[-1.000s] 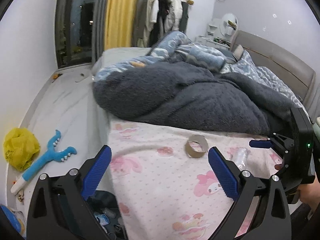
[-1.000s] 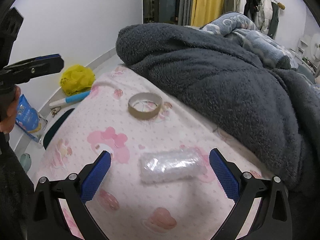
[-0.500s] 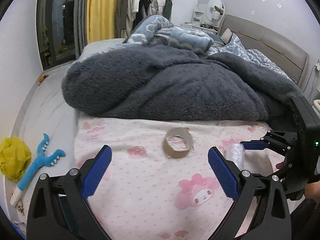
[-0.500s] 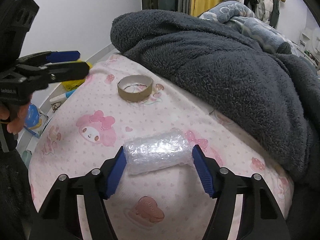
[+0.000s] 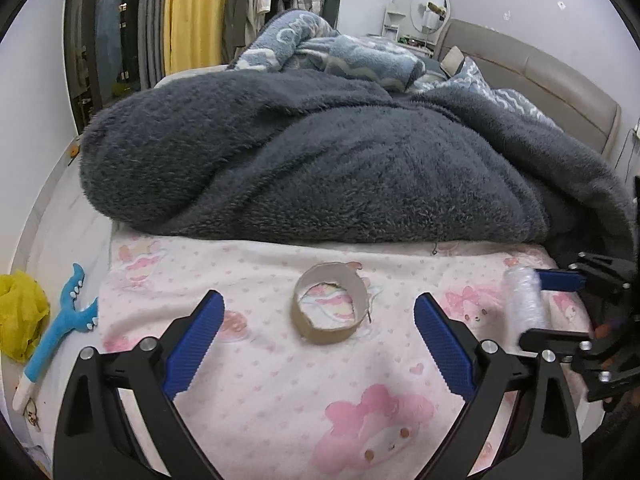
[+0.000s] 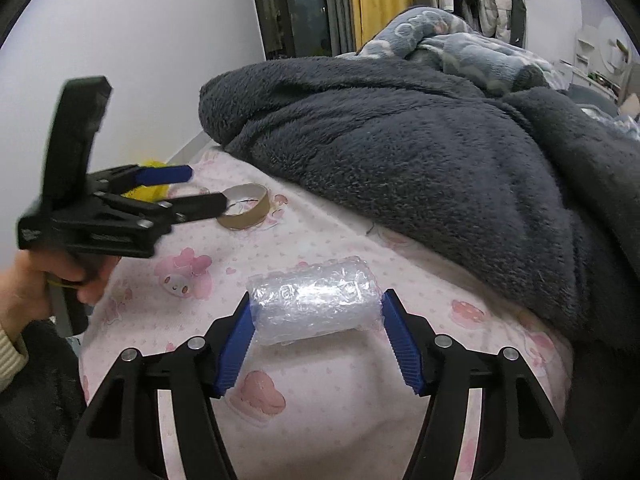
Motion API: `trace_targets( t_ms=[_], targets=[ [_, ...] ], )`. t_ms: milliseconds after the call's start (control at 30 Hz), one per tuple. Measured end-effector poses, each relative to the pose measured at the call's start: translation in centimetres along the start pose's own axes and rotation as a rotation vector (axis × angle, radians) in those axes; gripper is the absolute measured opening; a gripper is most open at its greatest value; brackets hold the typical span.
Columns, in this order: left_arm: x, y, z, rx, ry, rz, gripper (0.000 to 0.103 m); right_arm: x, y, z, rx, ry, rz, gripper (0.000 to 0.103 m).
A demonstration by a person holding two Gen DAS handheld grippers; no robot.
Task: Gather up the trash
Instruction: 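Grasp the bubble-wrap roll with the right tool, then close the left tool on the brown tape roll while the right tool holds the bubble wrap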
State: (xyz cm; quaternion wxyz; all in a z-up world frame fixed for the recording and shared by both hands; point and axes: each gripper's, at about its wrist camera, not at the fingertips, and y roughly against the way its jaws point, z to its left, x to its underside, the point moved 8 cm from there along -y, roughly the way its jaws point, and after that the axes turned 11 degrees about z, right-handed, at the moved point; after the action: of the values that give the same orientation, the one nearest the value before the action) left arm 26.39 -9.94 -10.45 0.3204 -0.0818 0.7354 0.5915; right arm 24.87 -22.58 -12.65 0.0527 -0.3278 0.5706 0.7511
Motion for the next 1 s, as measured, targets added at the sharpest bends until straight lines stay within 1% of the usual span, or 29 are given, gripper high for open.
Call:
trace_targets(
  t_ms=[100,267,333,367,433,467,633,733,1000],
  targets=[
    [0.2,-1.1,-0.4,-0.041,-0.016,0.023,0.087,0.1,0.5,-0.3,-0.011,-0.003,-0.010,0.064],
    [0.3,-2.3,-0.5,-0.083,-0.009,0.051,0.080,0.6,1.1,-0.9,-0.022,-0.014,-0.018,0.064],
    [0.5,-2.6,-0.3,-0.098,0.001,0.063,0.076,0.8,1.2,-1.1,-0.026,-0.019,-0.020,0.064],
    [0.5,-2.8,-0.2,-0.100,0.006,0.065,0.074,0.9,1.3,-1.2,-0.029,-0.020,-0.022,0.064],
    [0.5,-2.8,0.0,-0.098,0.017,0.068,0.065,1.1,1.5,-1.3,-0.026,-0.019,-0.024,0.064],
    [0.4,-2.9,0.0,-0.094,0.022,0.068,0.063,1.1,1.5,-1.3,-0.025,-0.020,-0.024,0.064],
    [0.4,-3.0,-0.5,-0.035,0.031,0.082,0.048,1.0,2.0,-1.5,-0.025,-0.032,-0.030,0.064],
    [0.4,-2.6,-0.8,-0.016,0.033,0.073,0.048,0.4,2.5,-1.1,-0.026,-0.029,-0.044,0.064],
    [1.4,-0.7,-0.9,-0.037,0.022,0.062,0.048,-0.8,3.1,0.8,-0.039,-0.047,-0.064,0.064]
  ],
)
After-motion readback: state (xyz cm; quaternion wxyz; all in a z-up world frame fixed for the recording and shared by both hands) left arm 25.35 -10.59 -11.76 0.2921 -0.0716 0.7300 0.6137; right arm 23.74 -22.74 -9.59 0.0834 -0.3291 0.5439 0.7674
